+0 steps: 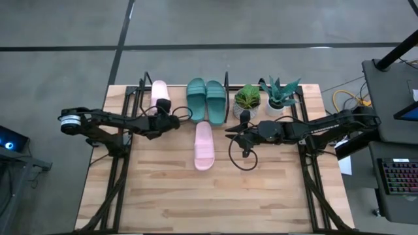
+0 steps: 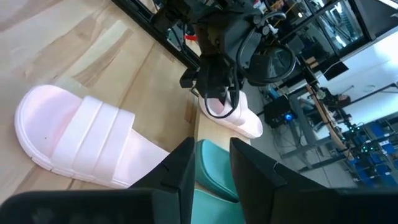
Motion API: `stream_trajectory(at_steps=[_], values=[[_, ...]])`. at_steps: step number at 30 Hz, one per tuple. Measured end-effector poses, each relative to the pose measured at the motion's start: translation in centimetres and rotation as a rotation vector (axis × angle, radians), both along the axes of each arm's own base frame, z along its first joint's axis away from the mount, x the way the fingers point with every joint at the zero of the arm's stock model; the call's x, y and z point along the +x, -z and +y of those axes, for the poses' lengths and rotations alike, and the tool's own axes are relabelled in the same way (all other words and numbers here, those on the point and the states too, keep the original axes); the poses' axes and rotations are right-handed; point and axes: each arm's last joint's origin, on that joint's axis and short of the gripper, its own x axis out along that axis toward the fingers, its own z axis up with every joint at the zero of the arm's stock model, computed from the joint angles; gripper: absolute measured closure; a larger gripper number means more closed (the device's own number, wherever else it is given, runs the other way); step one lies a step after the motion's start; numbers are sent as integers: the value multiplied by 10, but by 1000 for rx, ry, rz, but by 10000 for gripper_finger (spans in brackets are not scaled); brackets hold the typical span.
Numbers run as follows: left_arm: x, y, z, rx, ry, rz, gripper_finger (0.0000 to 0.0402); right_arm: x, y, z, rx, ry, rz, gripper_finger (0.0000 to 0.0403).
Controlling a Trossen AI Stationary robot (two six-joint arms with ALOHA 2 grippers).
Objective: Pick and place slides into the shelf
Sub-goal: Put the left pink slide into the shelf
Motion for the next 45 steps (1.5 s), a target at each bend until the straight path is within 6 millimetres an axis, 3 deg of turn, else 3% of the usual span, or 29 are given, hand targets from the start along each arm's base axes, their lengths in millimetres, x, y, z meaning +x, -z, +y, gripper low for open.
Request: stream_trajectory(at_steps=[11, 17, 23, 31, 35, 40, 45], values=[[-1, -1, 1, -1, 18, 40, 210, 0, 1, 0, 9, 4, 8, 317], [1, -3, -1, 16, 17, 38, 156, 0, 1, 0, 15, 6, 6, 315], [7, -23, -4, 51, 22, -24, 148, 0, 1, 0, 15, 7, 6, 323], [-1, -43, -13, 33, 41, -105, 147, 0, 1, 0, 23, 13, 4, 323], [-10, -42, -16, -30, 41, -91, 147, 0, 1, 0, 35, 17, 1, 321], [-12, -48, -20, -258, -4, -245, 147, 0, 1, 0, 32, 16, 1, 327], [-7, -58, -22, -293, -28, -321, 147, 0, 1, 0, 31, 16, -2, 330]])
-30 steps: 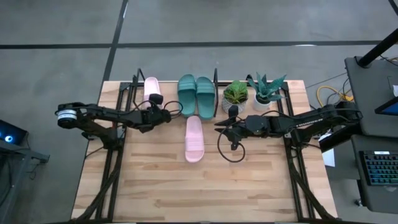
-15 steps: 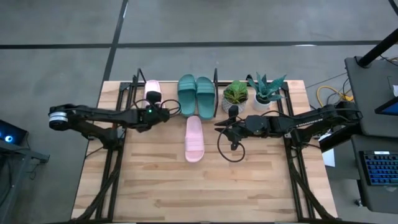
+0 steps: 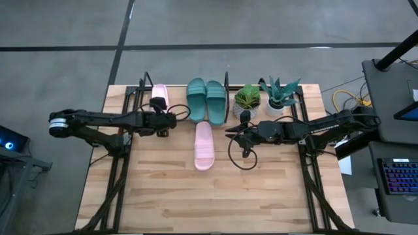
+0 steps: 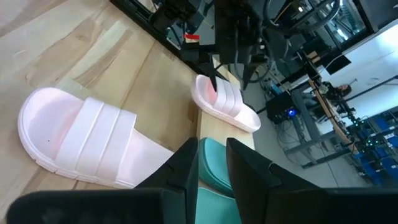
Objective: Pick and place slides into the shelf
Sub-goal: Put the left pink slide into the shelf
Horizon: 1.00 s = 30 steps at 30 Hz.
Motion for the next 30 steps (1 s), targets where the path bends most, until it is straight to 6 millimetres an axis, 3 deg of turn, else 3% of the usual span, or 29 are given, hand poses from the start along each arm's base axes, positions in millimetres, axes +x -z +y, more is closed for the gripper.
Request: stream_trajectory(at_steps=[7, 11, 19, 30], values=[[21, -10, 0, -147, -88, -172, 147, 0, 0, 0, 0, 0, 0, 324], [33, 6, 2, -159, -114, -117, 148, 0, 0, 0, 0, -1, 3, 325], [47, 38, 8, -24, -149, 63, 148, 0, 1, 0, -3, -1, 11, 328], [51, 37, 8, -59, -120, 70, 148, 0, 1, 0, -5, -2, 14, 327]])
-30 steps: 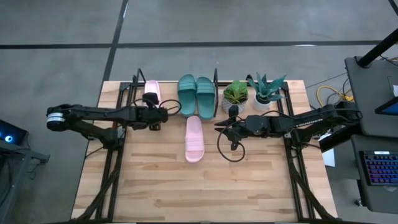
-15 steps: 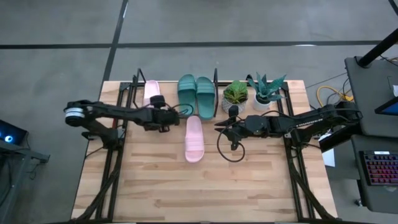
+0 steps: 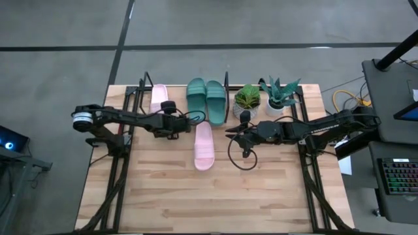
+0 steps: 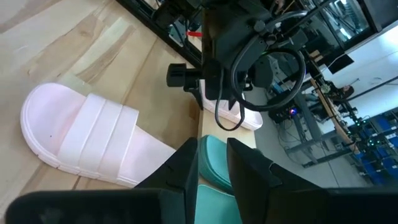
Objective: Pick and place slides into the shelf
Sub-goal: Put the left pink slide into the shelf
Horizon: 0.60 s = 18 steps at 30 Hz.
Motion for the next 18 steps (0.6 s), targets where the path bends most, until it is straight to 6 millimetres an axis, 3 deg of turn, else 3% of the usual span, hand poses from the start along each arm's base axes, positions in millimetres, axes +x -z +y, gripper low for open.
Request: stream_trajectory(at_steps=[18], values=[[-17, -2, -3, -7, -72, 82, 148, 0, 1, 0, 5, 2, 12, 326]])
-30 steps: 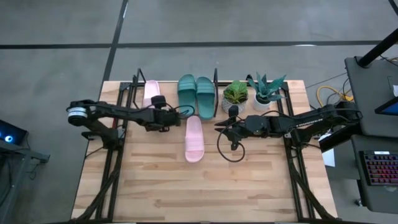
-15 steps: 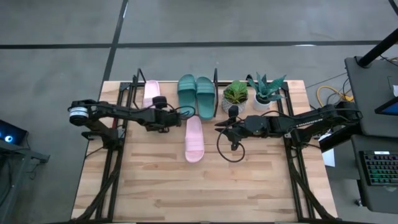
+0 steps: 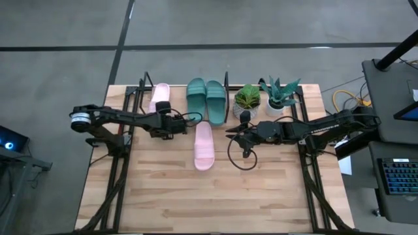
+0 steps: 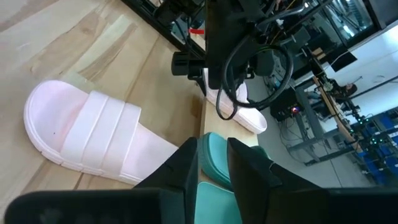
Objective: Pick and place slides into the shelf
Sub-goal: Put the left pink slide into the shelf, then put the pink slide into the shelf
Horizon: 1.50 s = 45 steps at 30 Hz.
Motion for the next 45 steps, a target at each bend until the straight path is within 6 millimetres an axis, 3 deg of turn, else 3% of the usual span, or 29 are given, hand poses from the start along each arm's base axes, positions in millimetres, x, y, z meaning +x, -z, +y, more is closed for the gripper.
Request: stream_trajectory(at_steps=[4, 10, 21, 26, 33, 40, 45], values=[[0, -10, -3, 9, 11, -52, 148, 0, 0, 0, -2, -1, 1, 330], [1, -41, -17, -58, 64, -232, 148, 0, 0, 0, -6, -1, 0, 326], [9, -73, -73, -78, 221, -420, 148, 0, -2, -2, -8, 20, -16, 334], [15, -80, -101, -119, 288, -541, 148, 0, -1, -2, -3, 23, -16, 332], [13, -74, -134, -86, 355, -568, 148, 0, 0, -1, 31, 19, -4, 324], [1, -80, -139, 5, 369, -563, 148, 9, 8, 11, 68, -136, 3, 306], [-12, -92, -134, -12, 350, -635, 148, 26, 27, 23, -64, -69, 13, 278]])
